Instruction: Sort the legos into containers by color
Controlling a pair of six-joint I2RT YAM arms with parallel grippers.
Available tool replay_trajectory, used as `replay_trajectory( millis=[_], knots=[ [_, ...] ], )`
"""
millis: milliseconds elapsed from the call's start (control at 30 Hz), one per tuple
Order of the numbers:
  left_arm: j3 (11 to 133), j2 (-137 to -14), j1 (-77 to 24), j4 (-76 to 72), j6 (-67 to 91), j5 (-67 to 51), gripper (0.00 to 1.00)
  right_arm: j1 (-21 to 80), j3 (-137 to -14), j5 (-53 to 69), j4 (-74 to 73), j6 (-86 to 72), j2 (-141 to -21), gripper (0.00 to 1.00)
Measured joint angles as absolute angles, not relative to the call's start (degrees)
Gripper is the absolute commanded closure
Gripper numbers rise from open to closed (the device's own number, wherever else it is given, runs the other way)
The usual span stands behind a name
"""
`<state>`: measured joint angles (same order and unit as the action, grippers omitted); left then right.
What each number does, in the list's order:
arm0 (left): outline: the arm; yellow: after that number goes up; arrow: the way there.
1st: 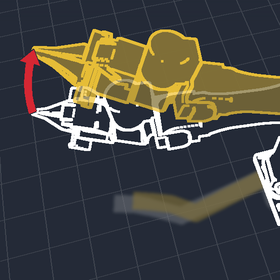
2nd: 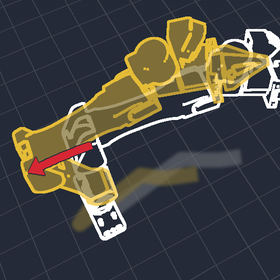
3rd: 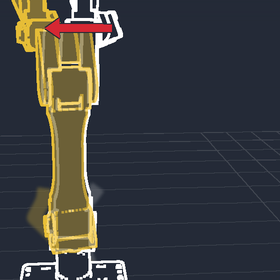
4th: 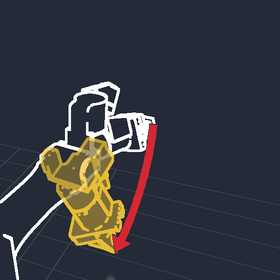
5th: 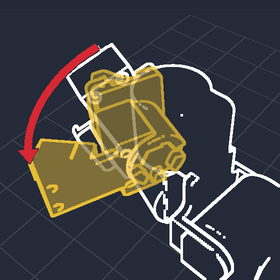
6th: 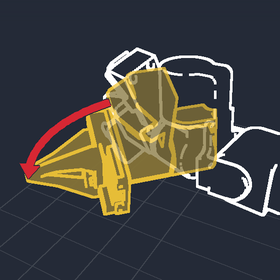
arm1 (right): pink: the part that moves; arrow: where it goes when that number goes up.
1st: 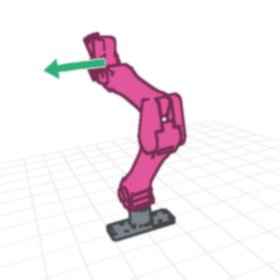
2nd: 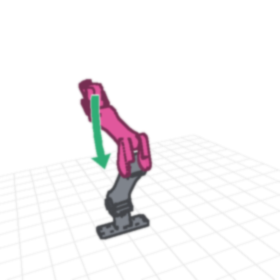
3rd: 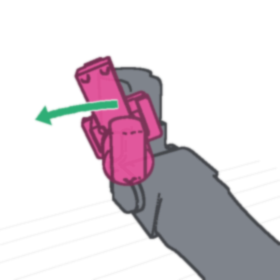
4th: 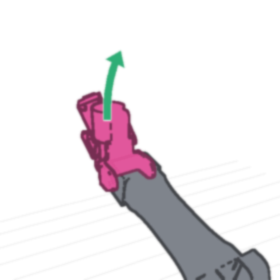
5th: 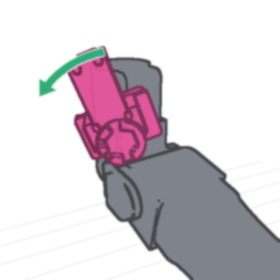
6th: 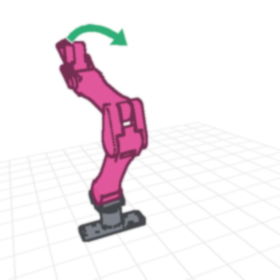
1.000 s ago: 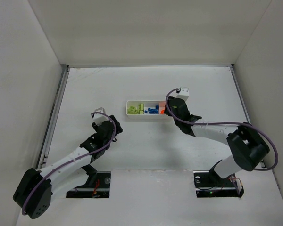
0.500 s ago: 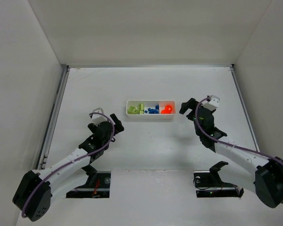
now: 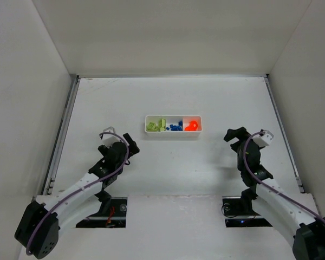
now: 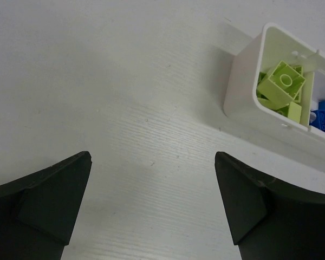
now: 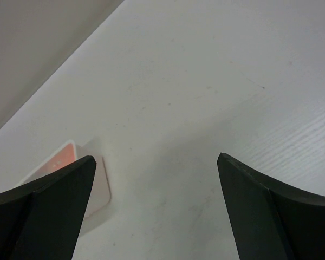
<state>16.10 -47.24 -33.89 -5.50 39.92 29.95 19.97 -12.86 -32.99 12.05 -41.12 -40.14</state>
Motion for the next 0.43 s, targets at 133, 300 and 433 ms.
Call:
replay_trajectory(
  millis=[133, 300, 433],
  knots=[
    [13.9, -45.0, -32.6, -5.4, 39.9, 30.0, 0.00, 18.5, -8.8, -33.4, 11.9, -42.8, -38.2, 0.00],
    [13.6, -43.2, -31.7, -5.3, 39.8, 30.0, 0.00, 16.1, -7.3, -32.8, 12.0, -44.2, -36.3, 0.00],
    [13.6, -43.3, -31.9, -5.3, 39.8, 29.8, 0.00, 15.4, -6.7, -32.0, 12.2, -45.1, -34.7, 0.00]
  ],
)
